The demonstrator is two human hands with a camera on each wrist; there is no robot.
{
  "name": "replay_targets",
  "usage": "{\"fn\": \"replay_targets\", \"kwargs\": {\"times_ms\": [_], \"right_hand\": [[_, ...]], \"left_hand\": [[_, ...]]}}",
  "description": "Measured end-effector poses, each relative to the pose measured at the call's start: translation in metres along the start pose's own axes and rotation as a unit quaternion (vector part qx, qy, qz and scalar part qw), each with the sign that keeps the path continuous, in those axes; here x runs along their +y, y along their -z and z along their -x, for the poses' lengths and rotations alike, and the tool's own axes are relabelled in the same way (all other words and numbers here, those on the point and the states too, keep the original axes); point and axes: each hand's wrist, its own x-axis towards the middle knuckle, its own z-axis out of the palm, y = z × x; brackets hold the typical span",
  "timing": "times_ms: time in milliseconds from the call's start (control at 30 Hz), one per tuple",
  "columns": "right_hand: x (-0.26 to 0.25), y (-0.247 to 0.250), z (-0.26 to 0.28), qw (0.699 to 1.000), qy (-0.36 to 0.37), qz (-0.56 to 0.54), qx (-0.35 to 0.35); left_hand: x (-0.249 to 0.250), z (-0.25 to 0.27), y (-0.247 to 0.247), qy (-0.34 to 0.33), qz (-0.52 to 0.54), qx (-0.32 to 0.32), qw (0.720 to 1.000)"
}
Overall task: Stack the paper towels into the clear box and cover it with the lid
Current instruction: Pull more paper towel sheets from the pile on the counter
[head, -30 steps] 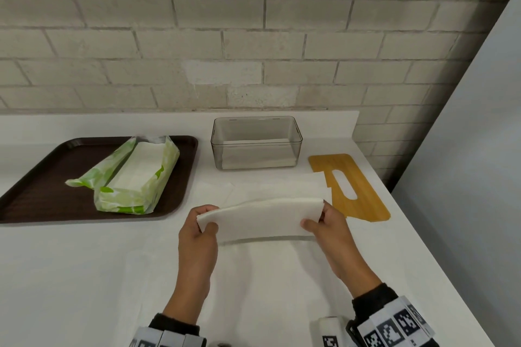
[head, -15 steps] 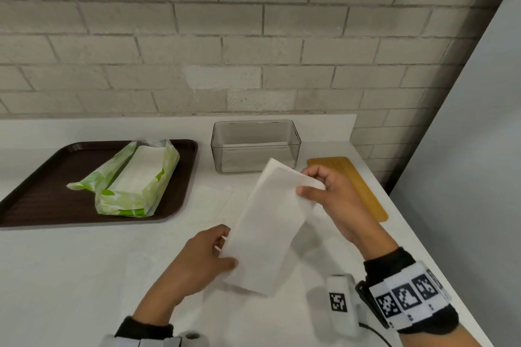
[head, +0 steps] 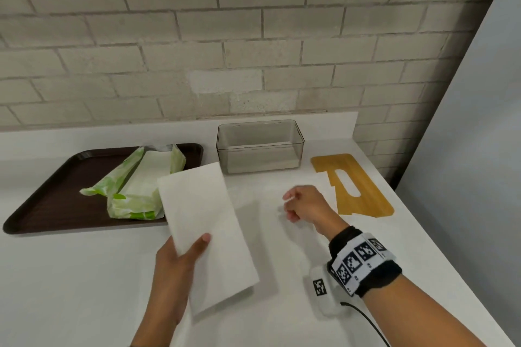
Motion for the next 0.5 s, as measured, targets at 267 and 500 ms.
{"fn": "replay_targets", "kwargs": {"times_ms": [267, 500], "right_hand": [[0.019, -0.043, -0.007, 0.975, -0.012, 0.215, -0.061], [-0.019, -0.015, 0.034, 0.981, 0.161, -0.104, 0.035]], "left_hand": [[-0.008, 0.008, 0.020, -0.025, 0.007, 0.000, 1.000], [-0.006, 0.013, 0.024, -0.011, 0.063, -0.029, 0.998]]}}
